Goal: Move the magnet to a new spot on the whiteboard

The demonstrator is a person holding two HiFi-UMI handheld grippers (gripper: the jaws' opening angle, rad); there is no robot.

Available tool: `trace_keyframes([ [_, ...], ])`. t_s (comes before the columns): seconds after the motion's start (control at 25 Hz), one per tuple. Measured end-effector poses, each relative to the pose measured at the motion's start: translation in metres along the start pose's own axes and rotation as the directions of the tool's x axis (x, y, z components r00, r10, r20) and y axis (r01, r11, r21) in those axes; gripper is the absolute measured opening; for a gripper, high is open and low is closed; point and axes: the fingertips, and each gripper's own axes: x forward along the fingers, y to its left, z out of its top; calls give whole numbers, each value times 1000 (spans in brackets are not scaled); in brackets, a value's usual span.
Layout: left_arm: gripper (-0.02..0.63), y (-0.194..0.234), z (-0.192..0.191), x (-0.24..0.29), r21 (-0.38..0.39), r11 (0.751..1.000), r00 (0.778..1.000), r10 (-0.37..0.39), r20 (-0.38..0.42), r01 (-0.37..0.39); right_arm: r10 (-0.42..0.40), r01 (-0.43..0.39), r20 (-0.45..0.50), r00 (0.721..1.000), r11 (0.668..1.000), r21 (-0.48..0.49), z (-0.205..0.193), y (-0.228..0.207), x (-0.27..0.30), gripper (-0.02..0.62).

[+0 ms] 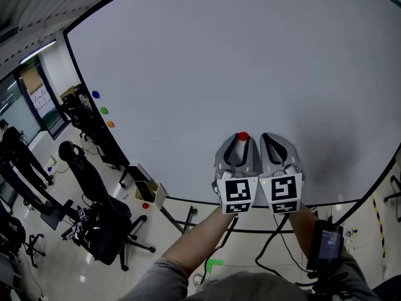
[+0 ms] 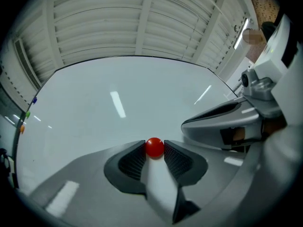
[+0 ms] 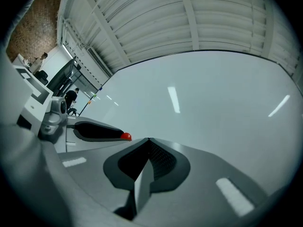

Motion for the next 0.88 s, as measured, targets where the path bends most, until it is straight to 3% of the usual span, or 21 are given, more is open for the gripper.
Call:
trace_keyframes([
  [0.52,121,129,-22,-34,-7,999,999,50,5,-50,73,-72,25,997,997,-17,34,113,70,8],
  [0.88,121,232,-49,-62,-6,990,990,140,-23,-140,138,-138,39,990,990,-19,51,195,117,8],
])
